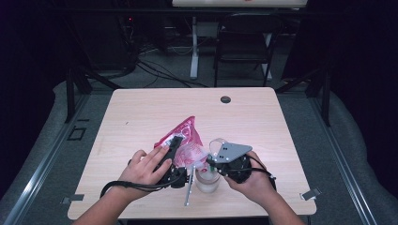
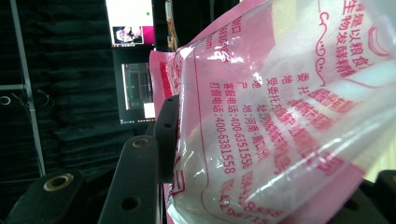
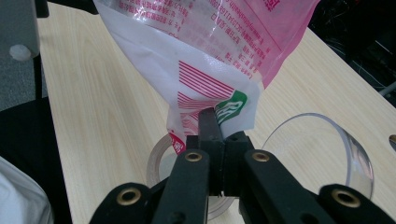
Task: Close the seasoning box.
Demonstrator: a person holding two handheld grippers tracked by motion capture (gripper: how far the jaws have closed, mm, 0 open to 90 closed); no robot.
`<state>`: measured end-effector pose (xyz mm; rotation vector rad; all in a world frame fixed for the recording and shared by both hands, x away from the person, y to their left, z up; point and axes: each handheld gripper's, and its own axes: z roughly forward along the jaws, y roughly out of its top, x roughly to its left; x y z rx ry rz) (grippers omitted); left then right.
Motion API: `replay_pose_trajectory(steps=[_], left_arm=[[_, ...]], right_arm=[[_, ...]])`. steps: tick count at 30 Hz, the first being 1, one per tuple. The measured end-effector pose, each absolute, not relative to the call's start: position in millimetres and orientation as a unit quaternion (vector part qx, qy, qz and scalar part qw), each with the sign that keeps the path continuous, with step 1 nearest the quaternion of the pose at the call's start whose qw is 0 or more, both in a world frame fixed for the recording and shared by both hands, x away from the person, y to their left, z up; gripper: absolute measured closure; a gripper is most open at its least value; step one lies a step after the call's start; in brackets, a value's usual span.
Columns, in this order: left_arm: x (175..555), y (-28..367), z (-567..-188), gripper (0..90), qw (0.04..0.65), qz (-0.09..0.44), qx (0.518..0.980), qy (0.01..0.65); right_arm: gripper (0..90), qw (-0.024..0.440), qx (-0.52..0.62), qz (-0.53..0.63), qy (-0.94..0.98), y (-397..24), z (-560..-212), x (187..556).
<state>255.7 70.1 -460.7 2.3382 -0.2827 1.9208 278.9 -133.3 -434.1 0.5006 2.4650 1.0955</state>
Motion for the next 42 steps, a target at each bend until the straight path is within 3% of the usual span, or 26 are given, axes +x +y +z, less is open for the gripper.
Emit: replay_pose_trajectory(steps=[42], left_arm=[[259.3, 62.8, -460.8, 64.4, 0.055, 0.633, 0.766, -0.097]], right_arm=[[90.0, 0.189, 0.178, 0.392, 0.883, -134.3, -435.4, 277.1]])
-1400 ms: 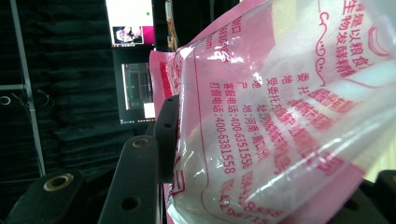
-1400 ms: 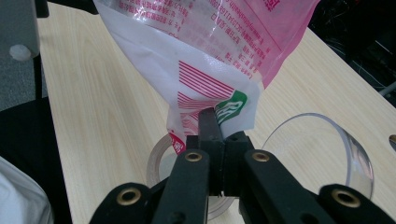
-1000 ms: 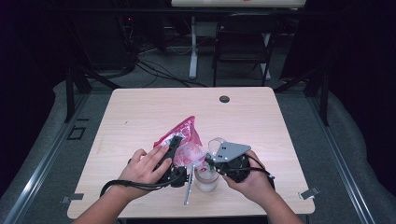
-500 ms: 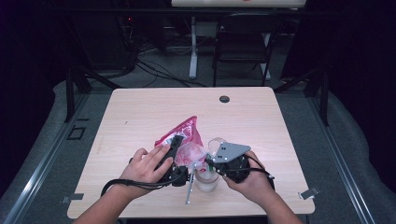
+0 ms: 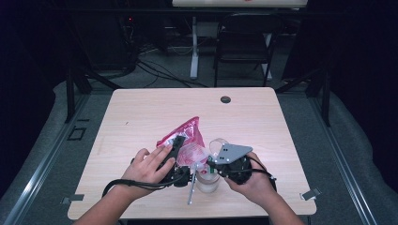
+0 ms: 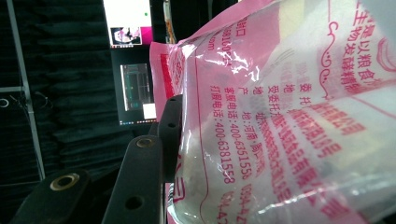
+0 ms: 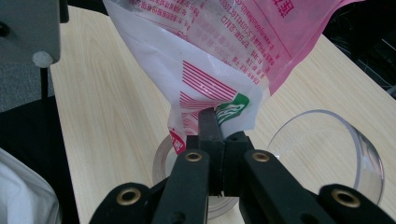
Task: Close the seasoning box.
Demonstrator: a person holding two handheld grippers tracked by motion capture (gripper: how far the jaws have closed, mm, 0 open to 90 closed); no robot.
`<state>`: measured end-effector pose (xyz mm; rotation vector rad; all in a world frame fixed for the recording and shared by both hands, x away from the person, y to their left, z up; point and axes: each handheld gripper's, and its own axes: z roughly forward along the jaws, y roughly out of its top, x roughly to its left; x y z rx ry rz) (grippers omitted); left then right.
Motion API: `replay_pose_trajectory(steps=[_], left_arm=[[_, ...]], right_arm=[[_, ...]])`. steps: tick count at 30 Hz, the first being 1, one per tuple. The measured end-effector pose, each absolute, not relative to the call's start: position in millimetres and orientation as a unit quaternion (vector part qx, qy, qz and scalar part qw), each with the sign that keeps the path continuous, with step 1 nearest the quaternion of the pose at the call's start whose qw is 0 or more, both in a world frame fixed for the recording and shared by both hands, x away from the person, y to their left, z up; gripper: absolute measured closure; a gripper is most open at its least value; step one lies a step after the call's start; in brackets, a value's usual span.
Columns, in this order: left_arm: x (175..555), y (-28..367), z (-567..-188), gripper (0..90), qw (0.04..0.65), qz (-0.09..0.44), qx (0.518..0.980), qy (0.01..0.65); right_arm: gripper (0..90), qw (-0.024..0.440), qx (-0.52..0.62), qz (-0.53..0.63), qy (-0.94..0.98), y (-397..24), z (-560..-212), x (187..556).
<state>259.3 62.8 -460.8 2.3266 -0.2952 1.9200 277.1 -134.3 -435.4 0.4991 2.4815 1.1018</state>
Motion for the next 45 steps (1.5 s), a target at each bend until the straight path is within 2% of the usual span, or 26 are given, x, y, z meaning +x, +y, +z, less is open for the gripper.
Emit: replay_pose_trajectory(steps=[45], left_arm=[[258.8, 56.7, -457.6, 64.6, 0.042, 0.648, 0.752, -0.115]], right_arm=[[90.0, 0.190, 0.183, 0.394, 0.880, -135.0, -438.0, 279.2]])
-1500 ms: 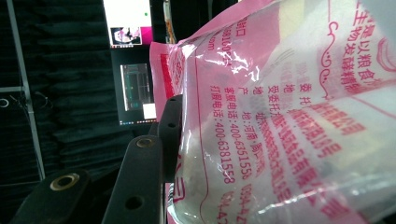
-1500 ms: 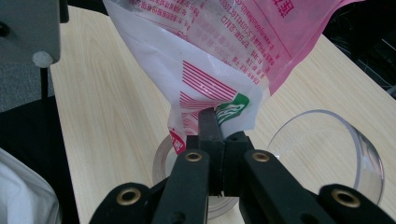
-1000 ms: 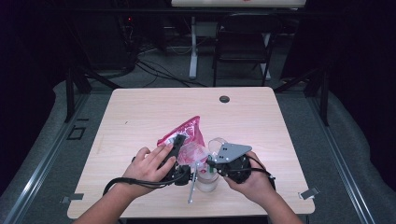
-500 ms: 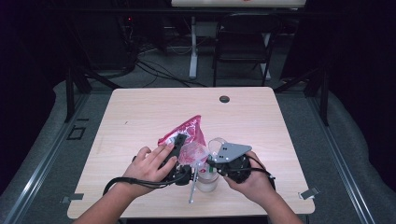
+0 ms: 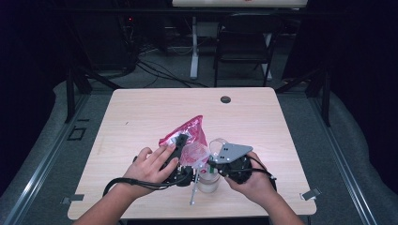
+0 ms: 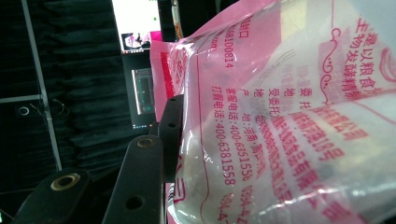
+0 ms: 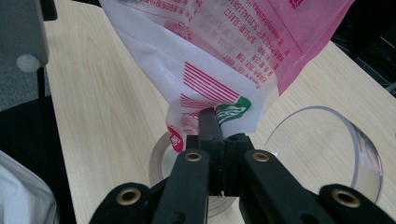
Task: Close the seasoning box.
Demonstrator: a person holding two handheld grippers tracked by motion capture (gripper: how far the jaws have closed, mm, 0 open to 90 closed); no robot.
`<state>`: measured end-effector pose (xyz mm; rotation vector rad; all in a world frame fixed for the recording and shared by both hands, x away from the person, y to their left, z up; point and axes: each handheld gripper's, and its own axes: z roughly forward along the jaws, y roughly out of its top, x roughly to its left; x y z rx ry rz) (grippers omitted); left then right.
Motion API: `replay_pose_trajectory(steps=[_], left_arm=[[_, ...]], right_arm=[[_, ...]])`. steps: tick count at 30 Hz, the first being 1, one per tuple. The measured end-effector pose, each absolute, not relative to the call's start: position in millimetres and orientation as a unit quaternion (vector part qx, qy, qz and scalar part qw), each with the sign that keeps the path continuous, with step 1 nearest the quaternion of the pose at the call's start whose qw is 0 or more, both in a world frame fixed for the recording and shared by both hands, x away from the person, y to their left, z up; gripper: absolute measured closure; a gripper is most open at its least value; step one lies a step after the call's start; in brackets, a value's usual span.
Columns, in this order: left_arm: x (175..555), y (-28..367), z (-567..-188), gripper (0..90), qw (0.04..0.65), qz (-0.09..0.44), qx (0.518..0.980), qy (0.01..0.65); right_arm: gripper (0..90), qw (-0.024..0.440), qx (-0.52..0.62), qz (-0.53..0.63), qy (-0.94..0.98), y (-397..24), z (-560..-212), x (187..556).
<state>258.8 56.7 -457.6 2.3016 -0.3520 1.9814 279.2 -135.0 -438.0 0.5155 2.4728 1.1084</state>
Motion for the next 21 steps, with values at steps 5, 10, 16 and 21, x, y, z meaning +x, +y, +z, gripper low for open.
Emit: replay_pose_trajectory(steps=[5, 10, 16, 21], left_arm=[[257.5, 55.6, -457.6, 64.7, 0.039, 0.651, 0.749, -0.120], [256.6, 54.7, -456.8, 64.7, 0.037, 0.652, 0.747, -0.124], [255.9, 53.9, -456.6, 64.7, 0.039, 0.653, 0.746, -0.124], [256.0, 52.0, -455.6, 64.7, 0.039, 0.654, 0.744, -0.130]], right_arm=[[90.0, 0.191, 0.185, 0.393, 0.881, -136.1, -437.8, 279.7], [90.0, 0.191, 0.184, 0.392, 0.881, -137.3, -437.2, 278.9], [90.0, 0.190, 0.184, 0.393, 0.881, -139.0, -437.1, 277.6], [90.0, 0.187, 0.185, 0.396, 0.880, -139.8, -437.7, 277.7]])
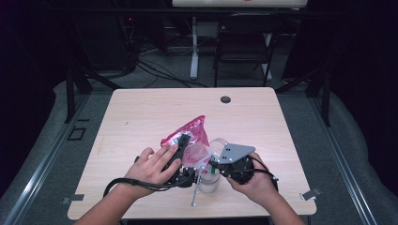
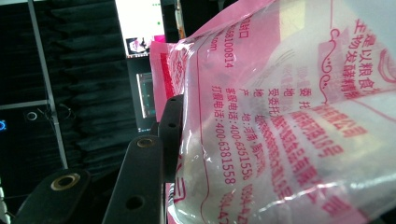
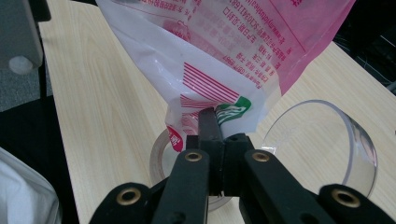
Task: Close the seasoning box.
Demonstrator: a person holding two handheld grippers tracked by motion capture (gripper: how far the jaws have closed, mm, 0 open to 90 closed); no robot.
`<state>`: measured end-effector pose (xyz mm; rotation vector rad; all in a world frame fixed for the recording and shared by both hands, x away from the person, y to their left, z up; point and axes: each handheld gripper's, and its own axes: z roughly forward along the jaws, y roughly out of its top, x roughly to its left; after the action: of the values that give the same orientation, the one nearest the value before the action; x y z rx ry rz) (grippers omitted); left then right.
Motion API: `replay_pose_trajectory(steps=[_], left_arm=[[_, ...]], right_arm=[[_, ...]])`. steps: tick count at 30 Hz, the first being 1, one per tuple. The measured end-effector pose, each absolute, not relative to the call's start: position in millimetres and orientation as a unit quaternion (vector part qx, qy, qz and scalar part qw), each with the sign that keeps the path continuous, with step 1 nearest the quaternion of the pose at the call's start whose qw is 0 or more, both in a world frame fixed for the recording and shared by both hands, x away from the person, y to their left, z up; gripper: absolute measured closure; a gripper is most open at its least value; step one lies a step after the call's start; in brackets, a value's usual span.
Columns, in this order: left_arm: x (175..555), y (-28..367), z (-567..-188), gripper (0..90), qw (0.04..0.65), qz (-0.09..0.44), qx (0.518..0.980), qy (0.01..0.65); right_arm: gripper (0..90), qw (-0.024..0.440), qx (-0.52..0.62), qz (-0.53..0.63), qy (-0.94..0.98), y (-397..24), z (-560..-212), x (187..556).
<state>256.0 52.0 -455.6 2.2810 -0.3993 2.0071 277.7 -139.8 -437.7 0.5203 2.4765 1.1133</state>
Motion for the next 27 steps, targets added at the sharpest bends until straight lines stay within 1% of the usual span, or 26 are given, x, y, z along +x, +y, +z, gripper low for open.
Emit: replay_pose_trajectory(steps=[27], left_arm=[[256.5, 50.2, -459.8, 64.6, 0.040, 0.649, 0.748, -0.132]], right_arm=[[90.0, 0.188, 0.189, 0.383, 0.885, -142.1, -443.0, 278.3]])
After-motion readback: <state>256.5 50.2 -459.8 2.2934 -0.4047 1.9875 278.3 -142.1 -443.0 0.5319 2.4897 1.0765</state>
